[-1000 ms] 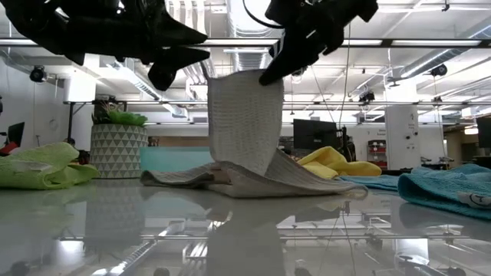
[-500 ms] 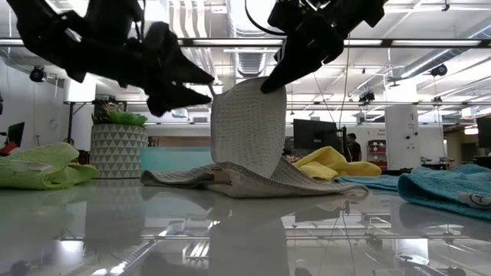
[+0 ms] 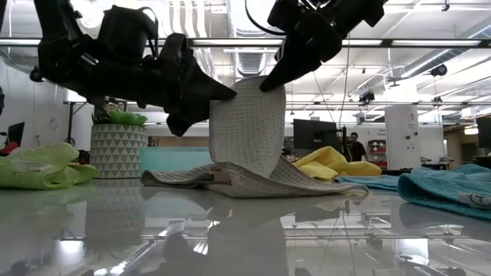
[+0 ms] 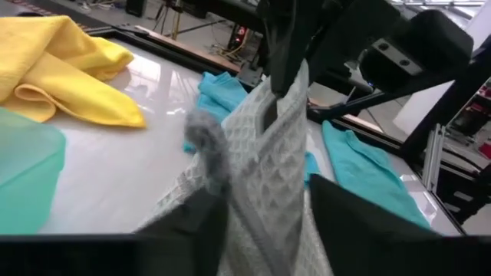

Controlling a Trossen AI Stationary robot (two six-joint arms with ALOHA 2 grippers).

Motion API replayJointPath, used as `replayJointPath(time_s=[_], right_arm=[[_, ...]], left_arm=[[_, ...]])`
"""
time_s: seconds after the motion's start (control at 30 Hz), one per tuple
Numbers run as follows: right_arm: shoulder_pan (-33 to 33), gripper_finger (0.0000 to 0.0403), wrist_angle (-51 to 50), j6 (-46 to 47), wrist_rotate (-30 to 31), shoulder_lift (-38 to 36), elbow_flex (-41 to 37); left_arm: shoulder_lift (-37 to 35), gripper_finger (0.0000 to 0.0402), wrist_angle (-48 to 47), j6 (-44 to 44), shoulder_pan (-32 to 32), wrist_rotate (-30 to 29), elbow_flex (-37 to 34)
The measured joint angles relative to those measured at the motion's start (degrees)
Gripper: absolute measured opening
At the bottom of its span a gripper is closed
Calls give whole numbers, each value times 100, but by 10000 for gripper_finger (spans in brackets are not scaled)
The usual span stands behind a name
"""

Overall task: Fold microfiber towels
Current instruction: Fold the gray microfiber towel

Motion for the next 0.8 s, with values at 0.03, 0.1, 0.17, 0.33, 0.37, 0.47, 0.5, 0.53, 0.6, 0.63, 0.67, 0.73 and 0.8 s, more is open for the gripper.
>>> replayJointPath(time_s=[0.03, 0.1, 0.17, 0.33, 0.37, 0.47, 0.5, 0.53, 0.6, 0.63, 0.67, 0.73, 0.8], right_arm=[[0, 8, -1, 25, -1, 0, 0], [0, 8, 1, 132, -6, 0, 0], [9, 9, 1, 315, -78, 0, 0], [48, 36, 4, 622, -995, 0, 0], [56, 46, 0, 689, -1171, 0, 0], [98, 84, -1, 765, -1582, 0, 0], [106, 97, 1, 785, -1653, 0, 0], [107, 110, 1, 795, -1679, 0, 0], [98, 134, -2, 793, -1674, 3, 0], [83, 145, 18, 790, -1665, 25, 0], [75, 155, 73, 790, -1665, 57, 0], [46, 172, 236, 790, -1664, 179, 0], [33, 186, 445, 824, -1663, 365, 0]], left_arm=[[-7, 104, -6, -3, -18, 0, 0], [-83, 37, -23, -15, -50, 0, -14], [-269, 13, -93, -177, -78, 38, -65], [-936, 1, -943, -311, -364, 1145, -47], [-1110, 1, -1248, -313, -478, 1434, -44], [-1609, 0, -2212, -306, -919, 2121, -44], [-1760, 0, -2593, -307, -1092, 2261, -46], [-1895, 0, -2942, -343, -1288, 2337, -50], [-2078, 0, -3503, -505, -1640, 2376, -49], [-2142, 0, -3729, -606, -1803, 2367, -48], [-2170, 0, -3861, -729, -1952, 2282, -49], [-2182, 0, -3943, -928, -2179, 2090, -52], [-2156, 0, -3986, -1064, -2304, 1918, -59]])
